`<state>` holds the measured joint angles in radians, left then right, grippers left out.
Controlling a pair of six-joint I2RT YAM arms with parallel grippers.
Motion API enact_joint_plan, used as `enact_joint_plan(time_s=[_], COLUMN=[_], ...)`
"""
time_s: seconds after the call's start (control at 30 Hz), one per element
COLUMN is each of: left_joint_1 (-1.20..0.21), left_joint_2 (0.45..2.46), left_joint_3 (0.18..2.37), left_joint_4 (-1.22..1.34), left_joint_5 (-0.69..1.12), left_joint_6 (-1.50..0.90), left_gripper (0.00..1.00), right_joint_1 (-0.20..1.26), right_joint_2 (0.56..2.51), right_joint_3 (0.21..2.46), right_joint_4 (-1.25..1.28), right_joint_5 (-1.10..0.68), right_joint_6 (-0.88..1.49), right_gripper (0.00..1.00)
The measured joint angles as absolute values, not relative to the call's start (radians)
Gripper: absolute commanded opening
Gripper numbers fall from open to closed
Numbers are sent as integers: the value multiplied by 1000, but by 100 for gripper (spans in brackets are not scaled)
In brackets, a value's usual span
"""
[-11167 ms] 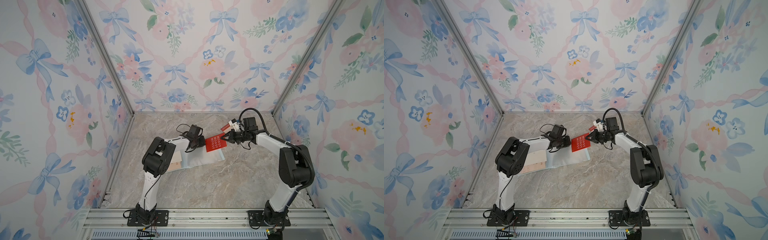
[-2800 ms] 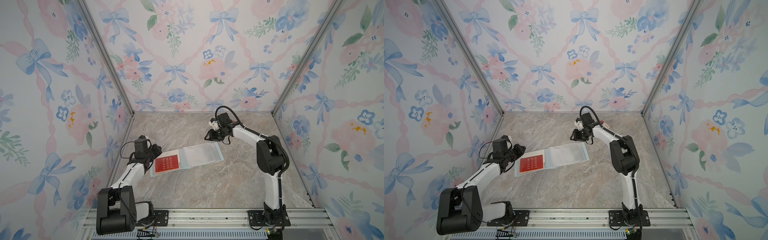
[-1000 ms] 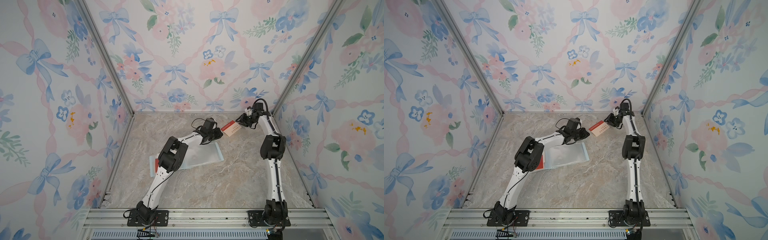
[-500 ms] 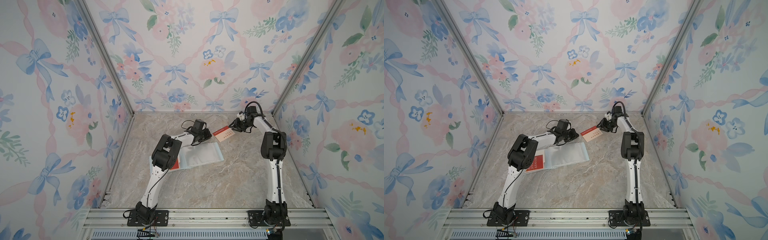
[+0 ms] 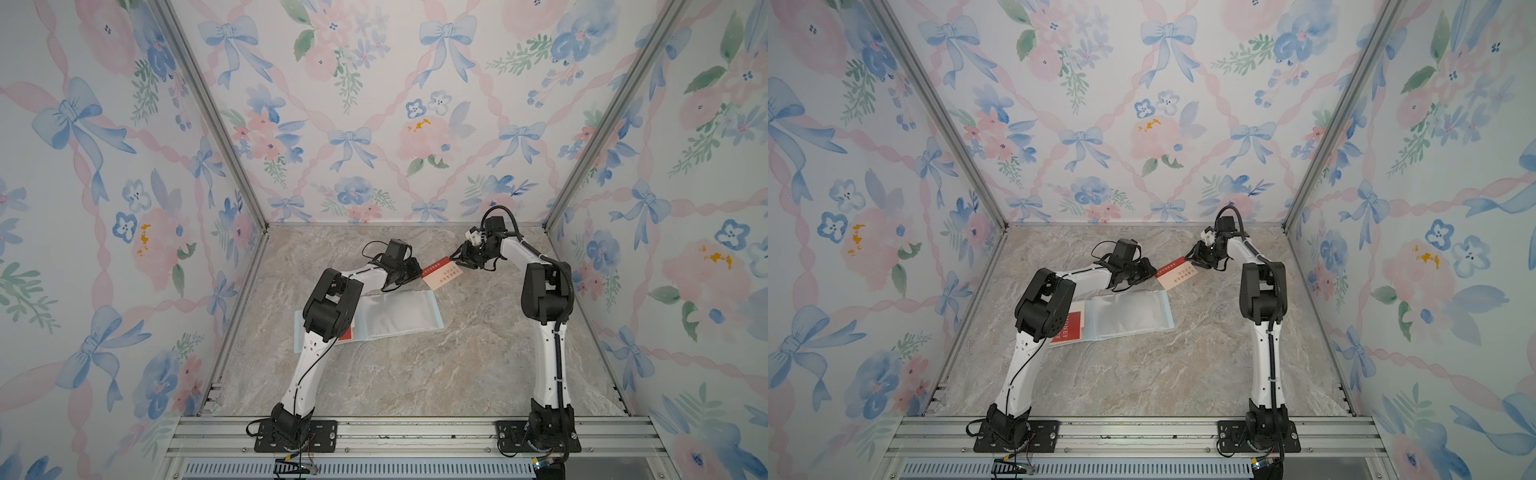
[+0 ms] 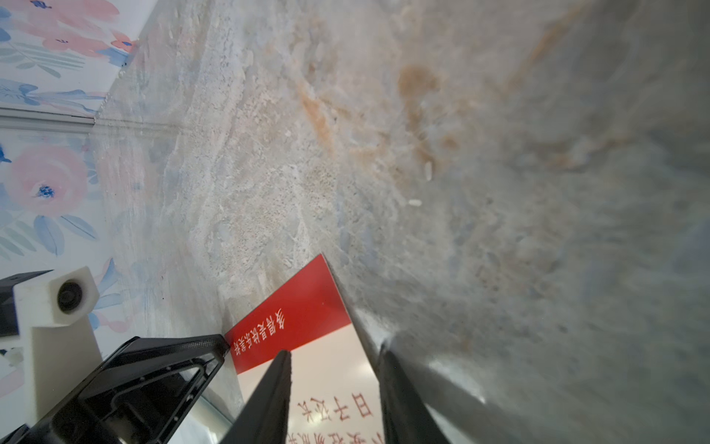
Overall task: Place the photos into the photo albums
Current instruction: Move the photo to the center of the board, then pick up the photo at the center of the board.
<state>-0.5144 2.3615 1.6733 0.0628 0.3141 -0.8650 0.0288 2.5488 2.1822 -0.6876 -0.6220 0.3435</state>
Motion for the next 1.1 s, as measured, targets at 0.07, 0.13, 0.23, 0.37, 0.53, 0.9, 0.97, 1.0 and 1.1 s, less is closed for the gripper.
enact_joint_plan(time_s=[0.07,0.13,0.23,0.37,0.53,0.9,0.97,1.0,1.1], left_joint_1=[-510,-510,-510,-510,-510,-517,-522,-524,-531], left_joint_2=[2362,2362,2361,2361,2346,2226,2198,2189,2186], left_joint_3=[1671,1668,1664,1663,1647,1579,1559,1551,1543], left_joint_4=[62,62,63,65,62,55,55,52,35], left_joint_5=[315,315,315,316,315,266,258,254,255], left_joint_6=[-864,-860,-857,-857,-857,-857,-858,-859,-866], left_gripper=[16,16,16,16,16,15,16,16,16], right_joint_1=[47,63,71,65,23,-8,7,15,28], right_joint_2=[2514,2484,2465,2465,2465,2552,2590,2609,2642], right_joint_3=[2120,2059,2020,2012,2004,2233,2317,2356,2416], right_joint_4=[-662,-621,-593,-575,-571,-746,-799,-825,-881], right_joint_5=[-622,-622,-629,-658,-681,-647,-628,-620,-606], right_joint_6=[344,349,358,367,376,294,265,250,225], right_gripper=[39,39,39,39,40,41,41,41,41])
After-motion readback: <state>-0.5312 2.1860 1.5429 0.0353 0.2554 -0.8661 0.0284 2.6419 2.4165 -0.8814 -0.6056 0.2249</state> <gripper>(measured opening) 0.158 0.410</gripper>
